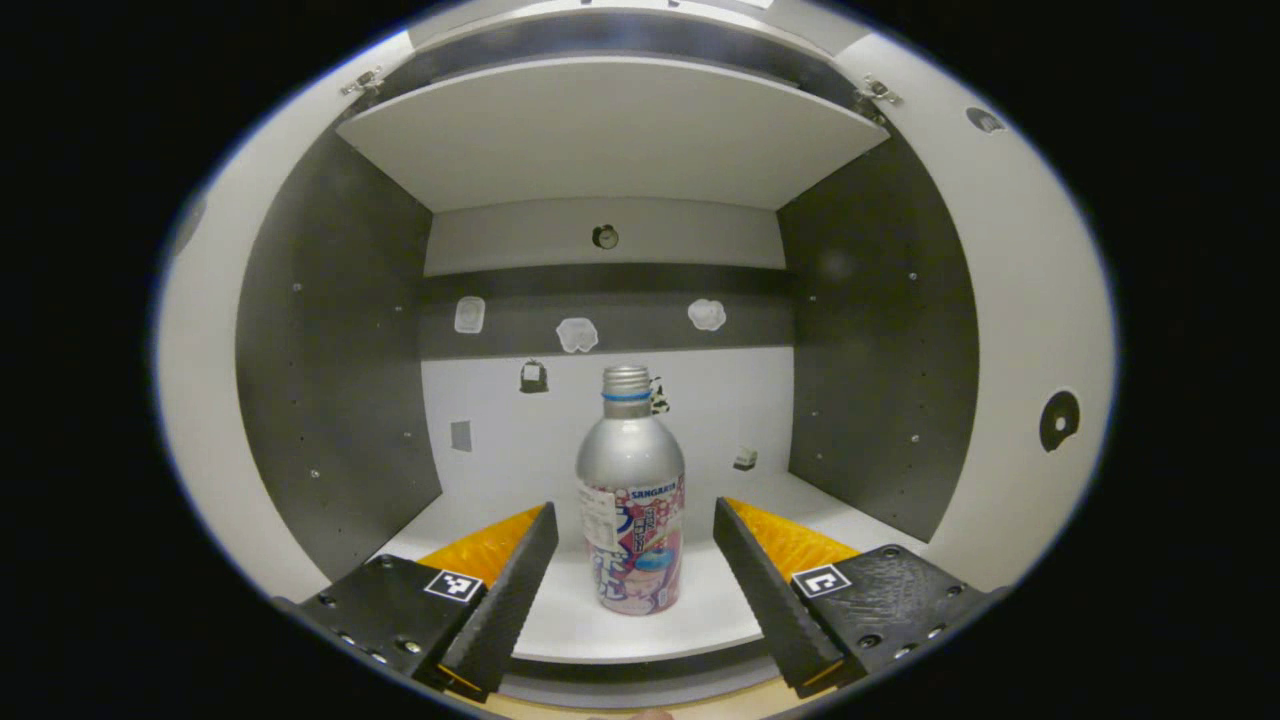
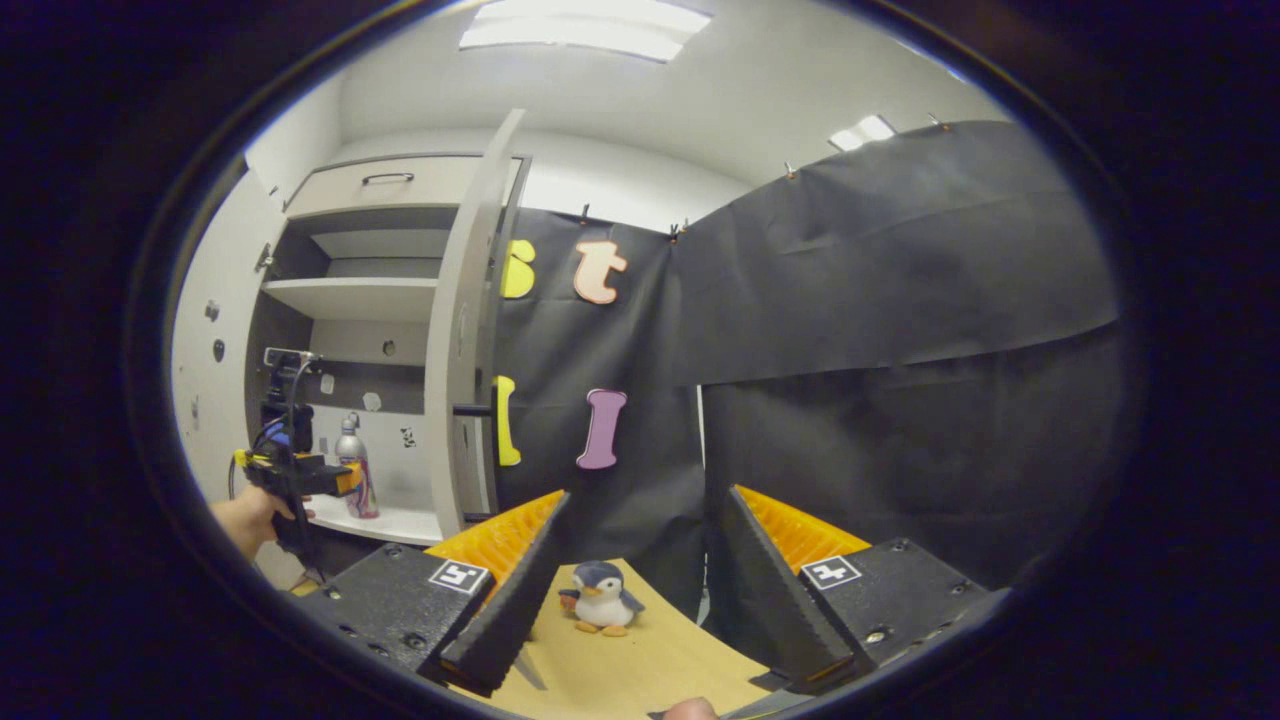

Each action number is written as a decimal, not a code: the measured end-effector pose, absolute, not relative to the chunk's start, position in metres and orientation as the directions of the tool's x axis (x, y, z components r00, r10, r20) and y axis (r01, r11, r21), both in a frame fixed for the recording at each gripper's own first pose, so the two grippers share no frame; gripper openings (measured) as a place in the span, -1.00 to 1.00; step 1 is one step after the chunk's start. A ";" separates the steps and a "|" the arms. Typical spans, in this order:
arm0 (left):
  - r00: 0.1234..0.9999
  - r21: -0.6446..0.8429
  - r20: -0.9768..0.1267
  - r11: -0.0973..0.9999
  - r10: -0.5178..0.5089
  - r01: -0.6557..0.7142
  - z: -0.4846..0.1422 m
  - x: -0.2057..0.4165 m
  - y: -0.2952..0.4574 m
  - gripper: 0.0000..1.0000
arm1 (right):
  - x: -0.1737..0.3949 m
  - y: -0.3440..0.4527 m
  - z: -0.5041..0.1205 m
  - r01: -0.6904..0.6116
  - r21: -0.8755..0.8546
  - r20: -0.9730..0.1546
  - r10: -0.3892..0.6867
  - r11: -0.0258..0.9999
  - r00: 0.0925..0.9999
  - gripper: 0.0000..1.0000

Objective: Grasp the bottle in the cabinet with the left hand and place it on the coaster, then close the right door with the right hand and the left door with the left hand.

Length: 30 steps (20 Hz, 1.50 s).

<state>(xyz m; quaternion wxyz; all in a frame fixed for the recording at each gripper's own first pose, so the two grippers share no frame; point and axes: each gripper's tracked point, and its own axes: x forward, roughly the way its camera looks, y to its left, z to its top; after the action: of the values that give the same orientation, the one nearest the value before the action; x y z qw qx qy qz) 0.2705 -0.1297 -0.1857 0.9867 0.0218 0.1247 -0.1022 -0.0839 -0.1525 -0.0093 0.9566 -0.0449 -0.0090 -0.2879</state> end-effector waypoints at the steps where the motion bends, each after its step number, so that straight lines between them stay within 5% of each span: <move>1: 0.945 0.020 -0.261 0.978 -0.195 0.207 -0.191 0.277 -0.131 0.94 | -0.084 -0.152 -0.011 0.552 -0.074 0.040 -0.551 0.831 0.834 0.92; 12: 0.940 0.001 -0.283 0.980 -0.189 0.197 -0.214 0.329 -0.141 0.97 | -0.089 -0.160 -0.017 0.585 -0.056 0.021 -0.584 0.809 0.811 0.97; 14: 0.930 -0.026 -0.300 0.976 -0.214 0.217 -0.216 0.326 -0.148 0.61 | -0.089 -0.161 -0.019 0.577 -0.057 0.015 -0.577 0.815 0.817 0.92; 17: 0.932 -0.019 -0.300 0.978 -0.205 0.209 -0.212 0.325 -0.146 0.53 | -0.087 -0.161 -0.020 0.569 -0.053 0.009 -0.570 0.820 0.822 0.97; 30: 0.963 0.014 -0.219 0.986 -0.156 0.163 -0.189 0.290 -0.125 0.48 | -0.081 -0.152 -0.036 0.460 -0.040 -0.033 -0.461 0.887 0.887 0.92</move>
<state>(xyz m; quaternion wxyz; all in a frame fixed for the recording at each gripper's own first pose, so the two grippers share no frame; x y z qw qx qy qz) 0.2900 -0.1250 -0.1891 0.9906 0.0161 0.1090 -0.0807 -0.0813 -0.1517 -0.0355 0.9711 -0.0156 0.0209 -0.2371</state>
